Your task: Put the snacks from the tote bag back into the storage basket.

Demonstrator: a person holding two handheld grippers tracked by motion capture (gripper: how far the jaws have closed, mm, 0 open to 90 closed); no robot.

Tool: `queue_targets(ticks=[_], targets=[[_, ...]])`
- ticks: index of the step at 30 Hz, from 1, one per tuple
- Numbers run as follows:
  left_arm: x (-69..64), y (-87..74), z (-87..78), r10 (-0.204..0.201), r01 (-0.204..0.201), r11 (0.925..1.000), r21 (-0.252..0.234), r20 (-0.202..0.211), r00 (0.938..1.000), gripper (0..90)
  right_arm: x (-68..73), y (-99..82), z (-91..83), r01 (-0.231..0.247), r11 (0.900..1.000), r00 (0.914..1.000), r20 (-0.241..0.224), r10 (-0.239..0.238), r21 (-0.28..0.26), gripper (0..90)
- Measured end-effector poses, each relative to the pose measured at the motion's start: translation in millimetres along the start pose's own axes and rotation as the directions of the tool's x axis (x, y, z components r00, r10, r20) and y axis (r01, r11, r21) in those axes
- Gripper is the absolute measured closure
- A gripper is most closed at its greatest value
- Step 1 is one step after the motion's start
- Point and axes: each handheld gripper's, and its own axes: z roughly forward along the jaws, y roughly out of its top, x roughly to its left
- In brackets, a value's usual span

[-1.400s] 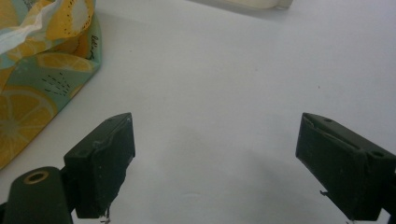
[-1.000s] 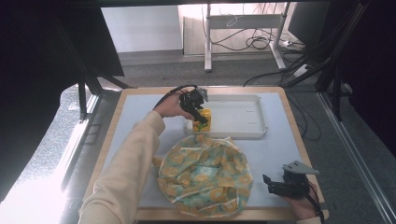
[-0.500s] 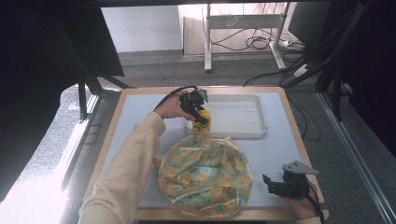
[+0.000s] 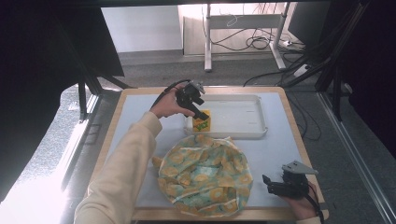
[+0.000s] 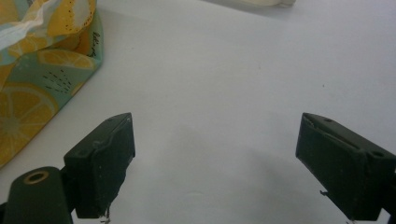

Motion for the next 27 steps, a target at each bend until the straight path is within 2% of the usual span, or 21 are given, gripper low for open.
queue_targets(ticks=[11,15,21,27], targets=[[-12.9,-12.5,-22.2,-0.066,0.065,0.9964,-0.054,-0.025,0.9975,19.3,0.2,0.6,-1.4,0.003,1.0000,1.0000,0.002,-0.003,-0.008,11.8],[-22.3,-20.1,-29.9,-0.078,0.075,0.9948,-0.069,-0.045,0.9959,19.3,0.0,0.8,-1.7,0.003,0.9999,1.0000,0.004,-0.003,-0.012,11.8],[-37.7,-32.6,-40.0,-0.125,0.117,0.9887,-0.094,-0.078,0.9892,19.4,1.0,1.2,-2.2,0.003,0.9999,1.0000,0.006,-0.003,-0.011,11.8],[-59.0,-46.5,-52.5,-0.136,0.123,0.9852,-0.119,-0.100,0.9857,19.6,1.4,1.6,-2.4,0.005,0.9999,1.0000,0.007,-0.004,-0.014,11.8]])
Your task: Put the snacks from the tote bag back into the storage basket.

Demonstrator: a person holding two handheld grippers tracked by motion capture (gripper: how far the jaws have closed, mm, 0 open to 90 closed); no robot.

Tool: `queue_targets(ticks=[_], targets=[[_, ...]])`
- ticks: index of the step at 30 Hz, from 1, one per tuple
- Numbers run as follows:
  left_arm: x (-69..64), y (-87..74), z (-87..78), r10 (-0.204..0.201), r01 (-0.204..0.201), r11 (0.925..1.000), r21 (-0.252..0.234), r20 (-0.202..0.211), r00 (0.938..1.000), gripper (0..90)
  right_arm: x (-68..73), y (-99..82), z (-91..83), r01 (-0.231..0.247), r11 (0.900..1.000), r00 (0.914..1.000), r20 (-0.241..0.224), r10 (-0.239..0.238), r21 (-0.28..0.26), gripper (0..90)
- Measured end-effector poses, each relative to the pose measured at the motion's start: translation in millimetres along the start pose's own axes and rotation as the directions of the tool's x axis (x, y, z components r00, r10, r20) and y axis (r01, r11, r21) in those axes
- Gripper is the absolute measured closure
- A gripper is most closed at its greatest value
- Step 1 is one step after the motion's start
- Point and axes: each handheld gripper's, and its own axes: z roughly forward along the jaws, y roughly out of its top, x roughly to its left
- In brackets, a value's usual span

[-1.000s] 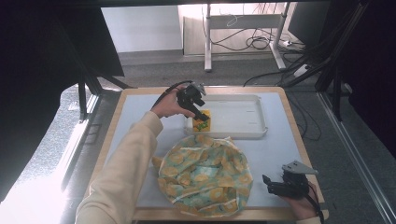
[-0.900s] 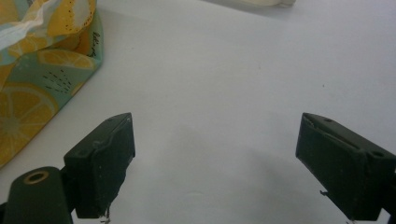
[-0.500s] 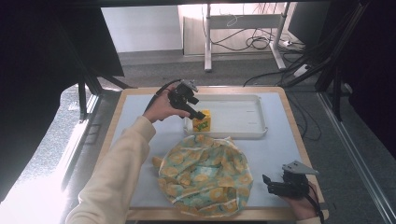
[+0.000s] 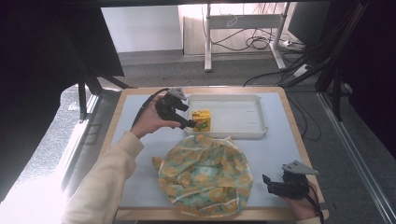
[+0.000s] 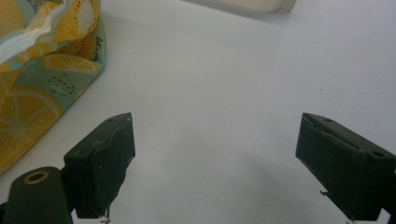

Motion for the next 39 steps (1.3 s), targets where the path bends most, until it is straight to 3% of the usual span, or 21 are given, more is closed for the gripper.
queue_targets(ticks=[9,18,22,28,39], targets=[[-31.5,-35.0,-22.0,-0.058,0.057,0.9979,-0.031,-0.048,0.9972,20.1,1.6,1.5,-0.7,0.005,1.0000,1.0000,-0.003,-0.005,-0.004,11.9],[-57.3,-80.0,-43.2,-0.145,0.141,0.9877,-0.069,-0.054,0.9880,20.5,3.6,3.2,0.6,0.012,0.9999,0.9999,-0.006,-0.012,-0.005,11.8],[-67.1,-97.2,-49.2,-0.162,0.156,0.9848,-0.075,-0.072,0.9842,20.5,3.5,3.5,0.9,0.015,0.9999,0.9999,-0.008,-0.015,-0.005,11.8],[-80.4,-127.6,-55.1,-0.191,0.185,0.9787,-0.089,-0.064,0.9795,20.3,3.8,3.5,1.0,0.015,0.9999,0.9998,-0.009,-0.015,-0.003,11.8],[-89.7,-162.2,-61.7,-0.267,0.256,0.9596,-0.116,-0.087,0.9598,20.2,3.9,3.4,1.8,0.015,0.9999,0.9999,-0.007,-0.015,-0.001,11.8]])
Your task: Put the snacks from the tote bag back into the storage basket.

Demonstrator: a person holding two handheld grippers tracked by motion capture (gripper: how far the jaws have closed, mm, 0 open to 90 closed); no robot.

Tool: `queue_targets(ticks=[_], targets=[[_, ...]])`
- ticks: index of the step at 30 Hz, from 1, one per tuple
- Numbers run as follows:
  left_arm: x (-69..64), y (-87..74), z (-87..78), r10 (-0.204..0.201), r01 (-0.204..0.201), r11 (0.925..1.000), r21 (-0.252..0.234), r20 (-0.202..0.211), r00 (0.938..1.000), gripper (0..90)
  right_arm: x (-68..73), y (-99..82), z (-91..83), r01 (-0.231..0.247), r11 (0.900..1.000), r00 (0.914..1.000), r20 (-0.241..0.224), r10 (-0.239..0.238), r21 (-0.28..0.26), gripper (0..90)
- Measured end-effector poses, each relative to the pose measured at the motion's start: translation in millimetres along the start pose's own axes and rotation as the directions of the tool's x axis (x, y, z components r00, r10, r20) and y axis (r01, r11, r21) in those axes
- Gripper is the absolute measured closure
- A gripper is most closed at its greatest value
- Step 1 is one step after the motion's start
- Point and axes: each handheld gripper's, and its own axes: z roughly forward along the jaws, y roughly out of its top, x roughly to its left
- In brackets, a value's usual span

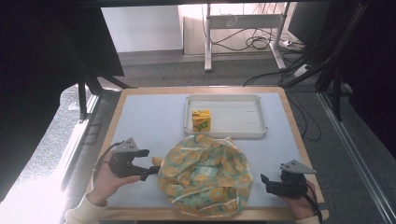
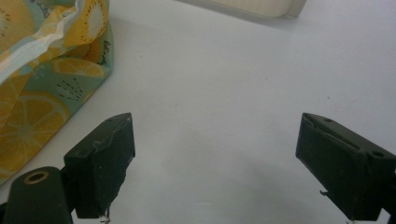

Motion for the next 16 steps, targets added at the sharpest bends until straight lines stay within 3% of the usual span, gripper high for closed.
queue_targets(ticks=[16], targets=[[1.4,-4.0,2.1,-0.009,0.009,0.9999,-0.015,-0.017,0.9998,20.1,-0.2,1.7,-2.0,0.000,1.0000,1.0000,0.002,0.000,-0.010,11.8]])
